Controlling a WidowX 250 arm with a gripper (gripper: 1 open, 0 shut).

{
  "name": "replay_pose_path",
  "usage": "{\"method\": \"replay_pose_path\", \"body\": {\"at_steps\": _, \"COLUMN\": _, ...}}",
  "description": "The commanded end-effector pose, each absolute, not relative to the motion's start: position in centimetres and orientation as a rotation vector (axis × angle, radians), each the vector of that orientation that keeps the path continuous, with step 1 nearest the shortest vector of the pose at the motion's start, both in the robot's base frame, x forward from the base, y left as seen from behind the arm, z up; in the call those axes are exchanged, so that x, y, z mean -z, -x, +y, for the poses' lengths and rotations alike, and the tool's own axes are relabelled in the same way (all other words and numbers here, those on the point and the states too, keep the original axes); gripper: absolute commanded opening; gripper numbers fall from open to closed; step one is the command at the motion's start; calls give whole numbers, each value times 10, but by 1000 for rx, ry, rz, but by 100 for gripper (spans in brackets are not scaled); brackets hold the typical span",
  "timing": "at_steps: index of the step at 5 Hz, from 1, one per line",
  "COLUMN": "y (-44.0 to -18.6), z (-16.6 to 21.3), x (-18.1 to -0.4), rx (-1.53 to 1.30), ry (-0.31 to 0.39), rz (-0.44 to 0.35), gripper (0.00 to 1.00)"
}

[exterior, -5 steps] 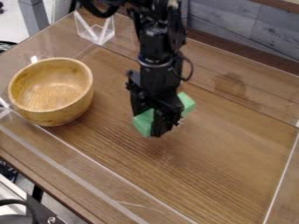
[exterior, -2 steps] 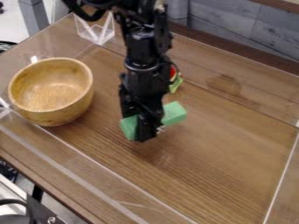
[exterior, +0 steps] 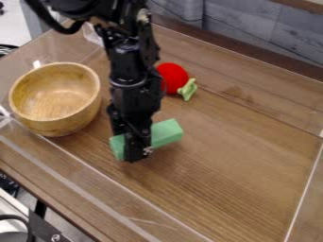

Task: Remove the green stick from the brown bowl and put it on the table

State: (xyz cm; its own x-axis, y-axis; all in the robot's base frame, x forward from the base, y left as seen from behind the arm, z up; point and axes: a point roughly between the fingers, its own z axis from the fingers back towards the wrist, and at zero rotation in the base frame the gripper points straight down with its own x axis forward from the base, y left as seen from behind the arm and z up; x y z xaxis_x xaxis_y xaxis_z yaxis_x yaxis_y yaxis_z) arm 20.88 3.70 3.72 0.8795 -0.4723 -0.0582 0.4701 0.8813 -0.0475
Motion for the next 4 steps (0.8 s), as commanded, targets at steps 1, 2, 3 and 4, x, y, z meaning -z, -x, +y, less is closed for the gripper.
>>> {"method": "replay_pose_path", "body": {"at_steps": 1, "y": -220, "z": 37, "x": -36, "rx": 483, "ry": 19, "rz": 22, "gripper": 0}}
{"method": "replay_pose_path", "body": {"at_steps": 2, "y": -226, "z": 35, "x": -27, "rx": 477, "ry": 22, "rz": 18, "gripper": 0}}
{"method": "replay_pose_path", "body": {"at_steps": 3, "y": -232, "z": 28, "x": -29, "rx": 457, "ry": 24, "rz": 15, "gripper": 0}}
{"method": "replay_pose_path", "body": {"at_steps": 4, "y": -237, "z": 22, "x": -31, "rx": 438, "ry": 27, "rz": 12, "gripper": 0}}
